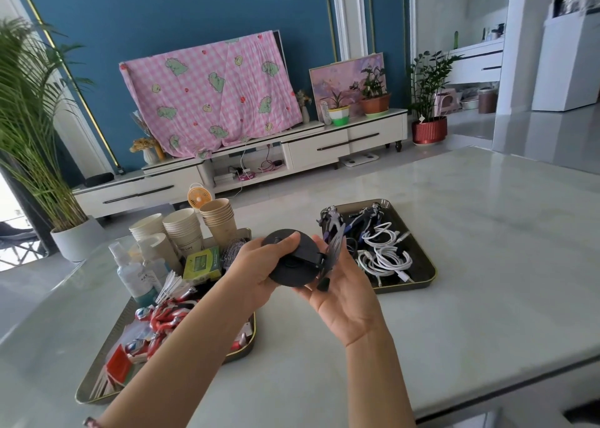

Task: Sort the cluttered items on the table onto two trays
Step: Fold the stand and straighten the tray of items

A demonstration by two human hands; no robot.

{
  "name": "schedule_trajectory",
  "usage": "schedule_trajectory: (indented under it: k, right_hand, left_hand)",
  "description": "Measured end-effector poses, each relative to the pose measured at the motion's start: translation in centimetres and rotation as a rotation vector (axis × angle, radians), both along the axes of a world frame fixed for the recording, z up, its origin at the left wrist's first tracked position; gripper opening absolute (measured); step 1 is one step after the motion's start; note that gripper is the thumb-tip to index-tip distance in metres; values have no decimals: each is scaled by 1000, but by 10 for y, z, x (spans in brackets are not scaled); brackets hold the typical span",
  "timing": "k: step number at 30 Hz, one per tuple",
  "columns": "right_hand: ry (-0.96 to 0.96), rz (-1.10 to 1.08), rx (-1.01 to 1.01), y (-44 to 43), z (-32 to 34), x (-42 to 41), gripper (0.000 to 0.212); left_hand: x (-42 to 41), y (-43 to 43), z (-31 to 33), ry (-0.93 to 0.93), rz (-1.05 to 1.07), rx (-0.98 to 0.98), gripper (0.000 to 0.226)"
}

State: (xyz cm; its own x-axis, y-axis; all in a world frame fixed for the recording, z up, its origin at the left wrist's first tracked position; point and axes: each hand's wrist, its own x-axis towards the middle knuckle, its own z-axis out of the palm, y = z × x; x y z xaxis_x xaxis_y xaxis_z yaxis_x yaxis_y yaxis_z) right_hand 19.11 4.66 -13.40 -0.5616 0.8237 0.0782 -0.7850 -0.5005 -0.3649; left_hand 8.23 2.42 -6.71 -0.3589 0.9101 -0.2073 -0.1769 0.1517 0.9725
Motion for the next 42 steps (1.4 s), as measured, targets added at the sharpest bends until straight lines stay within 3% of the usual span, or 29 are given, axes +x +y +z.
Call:
schedule_trajectory:
  k: [1, 4, 5, 9, 14, 17, 18, 23, 31, 35, 38, 42]
  right_hand:
    - [10, -15, -24, 0, -1, 0, 39]
    - [26, -11, -25, 3, -3, 2, 89]
    - [22, 5, -10, 3, -3, 2, 96]
    - [-58, -1, 49, 5, -4, 2, 79]
    - [-111, -8, 80, 4, 1, 5, 58]
    - [-133, -24, 77, 2, 7, 10, 22]
    - [-133, -30, 83, 3, 8, 12, 19]
    - [-190, -26, 138, 4, 12, 16, 23]
    - [-270, -3, 126, 3, 11, 13, 28]
    - [-468, -59, 83, 2, 6, -2, 8]
    - [-436, -74, 98, 2, -1, -4, 23]
    - [-391, -162, 77, 6, 0, -2, 14]
  left_hand:
    - [0, -1, 0, -8, -24, -12, 8]
    - [1, -2, -5, -50, -77, -50, 11]
    - [1, -2, -6, -63, -75, -49, 12]
    - [3, -6, -6, -168, -67, -17, 15]
    - [7, -13, -2, -271, -204, 43, 50]
    - [5, -13, -4, -330, -223, 78, 61]
    - [5, -13, -5, -347, -219, 87, 59]
    - [6, -11, -10, -365, -148, 105, 25]
    - [-1, -11, -23, -280, -95, 167, 29]
    - [4, -13, -34, -12, 0, 161, 12]
    - [6, -12, -39, -82, -28, 144, 18]
    - [5, -10, -23, -266, -135, 78, 48]
